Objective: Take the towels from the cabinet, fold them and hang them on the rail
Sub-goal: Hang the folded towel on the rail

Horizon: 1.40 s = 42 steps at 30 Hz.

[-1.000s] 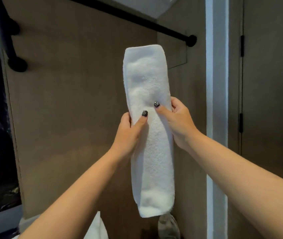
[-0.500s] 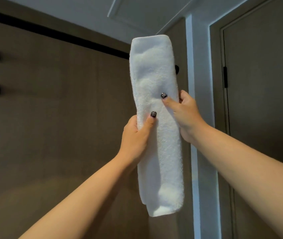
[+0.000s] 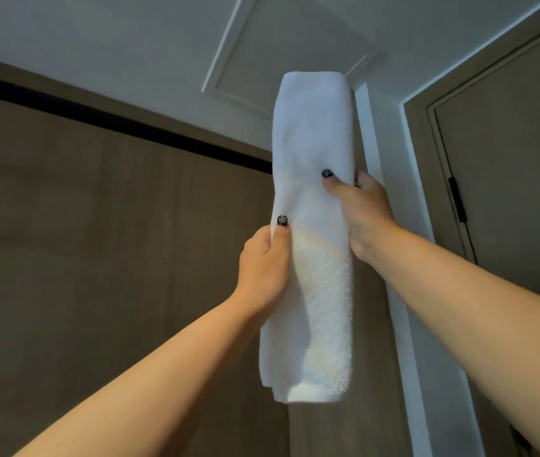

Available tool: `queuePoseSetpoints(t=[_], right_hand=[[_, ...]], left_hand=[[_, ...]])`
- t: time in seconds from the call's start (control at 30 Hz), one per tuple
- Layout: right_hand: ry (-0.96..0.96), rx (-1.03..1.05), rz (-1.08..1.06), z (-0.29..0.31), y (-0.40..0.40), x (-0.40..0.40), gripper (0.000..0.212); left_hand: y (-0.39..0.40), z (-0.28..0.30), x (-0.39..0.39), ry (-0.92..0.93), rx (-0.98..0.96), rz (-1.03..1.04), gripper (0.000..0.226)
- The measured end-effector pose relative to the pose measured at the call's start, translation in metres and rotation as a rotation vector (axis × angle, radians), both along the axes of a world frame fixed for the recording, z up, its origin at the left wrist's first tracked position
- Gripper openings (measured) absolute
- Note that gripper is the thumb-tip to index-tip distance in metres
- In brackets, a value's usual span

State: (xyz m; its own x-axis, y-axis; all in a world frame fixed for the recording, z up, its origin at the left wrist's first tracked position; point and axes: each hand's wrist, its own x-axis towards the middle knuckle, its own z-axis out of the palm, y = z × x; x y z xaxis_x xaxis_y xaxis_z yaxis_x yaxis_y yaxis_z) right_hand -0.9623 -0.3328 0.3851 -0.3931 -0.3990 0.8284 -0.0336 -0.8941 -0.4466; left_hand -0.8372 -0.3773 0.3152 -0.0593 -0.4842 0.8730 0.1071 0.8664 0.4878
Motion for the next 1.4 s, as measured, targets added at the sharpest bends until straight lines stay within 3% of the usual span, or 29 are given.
queuePoseSetpoints(t=[0.17, 0.33, 0.57, 0.7, 0.87, 1.03, 1.13, 1.3, 1.4], right_hand=[[-0.009, -0.023, -0.068, 0.025, -0.042, -0.019, 0.008], [-0.024, -0.054, -0.087, 0.053, -0.072, -0.049, 0.021], [0.012, -0.114, -0.066, 0.098, -0.113, -0.091, 0.012], [0.048, -0.124, -0.094, 0.128, -0.142, -0.104, 0.022], [0.01, -0.108, -0.13, 0.166, -0.169, -0.111, 0.046], [0.066, -0.003, -0.144, 0.188, -0.192, -0.104, 0.047], [0.105, 0.059, -0.279, 0.197, -0.199, -0.103, 0.04], [0.299, -0.037, -0.665, 0.201, -0.194, -0.094, 0.035], [0.435, -0.036, -0.756, 0.208, -0.198, -0.091, 0.035]], left_hand=[[-0.037, 0.024, -0.023, 0.045, -0.051, 0.056, 0.043], [-0.065, 0.035, -0.051, 0.006, 0.028, -0.036, 0.027], [-0.101, 0.057, -0.086, -0.055, -0.056, 0.112, 0.05], [-0.125, 0.068, -0.103, -0.104, -0.087, 0.175, 0.064], [-0.153, 0.069, -0.113, -0.127, -0.112, 0.22, 0.043], [-0.172, 0.072, -0.105, -0.074, -0.142, 0.31, 0.059], [-0.179, 0.072, -0.1, -0.079, -0.175, 0.363, 0.066], [-0.183, 0.072, -0.1, -0.076, -0.243, 0.433, 0.044], [-0.184, 0.07, -0.099, -0.07, -0.266, 0.418, 0.043]])
